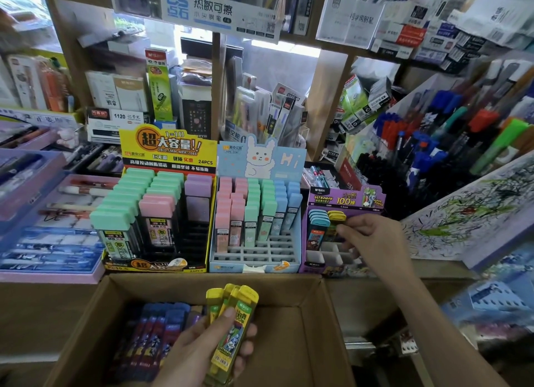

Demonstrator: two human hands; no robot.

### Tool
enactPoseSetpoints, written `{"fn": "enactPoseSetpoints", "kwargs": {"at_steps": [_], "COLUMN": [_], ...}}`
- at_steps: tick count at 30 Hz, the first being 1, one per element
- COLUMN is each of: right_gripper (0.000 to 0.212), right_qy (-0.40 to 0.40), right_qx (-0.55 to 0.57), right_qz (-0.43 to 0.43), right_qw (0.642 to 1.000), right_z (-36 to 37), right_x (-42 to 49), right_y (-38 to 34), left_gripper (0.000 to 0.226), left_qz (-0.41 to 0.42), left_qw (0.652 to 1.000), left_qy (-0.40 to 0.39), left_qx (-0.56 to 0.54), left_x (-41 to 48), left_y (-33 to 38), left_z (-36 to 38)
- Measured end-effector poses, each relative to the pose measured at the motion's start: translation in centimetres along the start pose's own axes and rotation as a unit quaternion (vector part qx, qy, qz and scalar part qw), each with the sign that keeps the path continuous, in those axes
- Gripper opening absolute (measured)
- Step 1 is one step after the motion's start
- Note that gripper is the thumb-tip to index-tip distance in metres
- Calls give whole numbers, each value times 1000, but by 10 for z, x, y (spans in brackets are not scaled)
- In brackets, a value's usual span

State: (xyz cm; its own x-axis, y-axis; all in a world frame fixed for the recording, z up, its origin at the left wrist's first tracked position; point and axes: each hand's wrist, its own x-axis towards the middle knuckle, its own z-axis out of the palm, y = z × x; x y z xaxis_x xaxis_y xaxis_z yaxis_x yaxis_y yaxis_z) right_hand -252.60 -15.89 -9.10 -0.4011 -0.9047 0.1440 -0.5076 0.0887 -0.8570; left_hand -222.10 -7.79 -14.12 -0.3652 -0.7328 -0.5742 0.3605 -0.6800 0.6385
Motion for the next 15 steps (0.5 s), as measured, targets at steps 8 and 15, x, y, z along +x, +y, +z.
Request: {"fn": "enactPoseSetpoints", "kwargs": {"at_steps": [8, 15], "right_gripper": [9, 5], "right_qy": [24, 38], "right_qx": [-1, 53], "right_qz": [2, -49], "right_qw": [1000, 997], "right_z": [1, 4], "right_x": [-8, -41], "right_y": [6, -12], "left_gripper": [39, 35], "left_qz": [5, 24], "left_qw": [1000, 999], "left_qy": [10, 9], "left_qx": [9, 27], "left_x": [6, 12], "left_y": [-1, -4], "left_z": [-2, -6]}}
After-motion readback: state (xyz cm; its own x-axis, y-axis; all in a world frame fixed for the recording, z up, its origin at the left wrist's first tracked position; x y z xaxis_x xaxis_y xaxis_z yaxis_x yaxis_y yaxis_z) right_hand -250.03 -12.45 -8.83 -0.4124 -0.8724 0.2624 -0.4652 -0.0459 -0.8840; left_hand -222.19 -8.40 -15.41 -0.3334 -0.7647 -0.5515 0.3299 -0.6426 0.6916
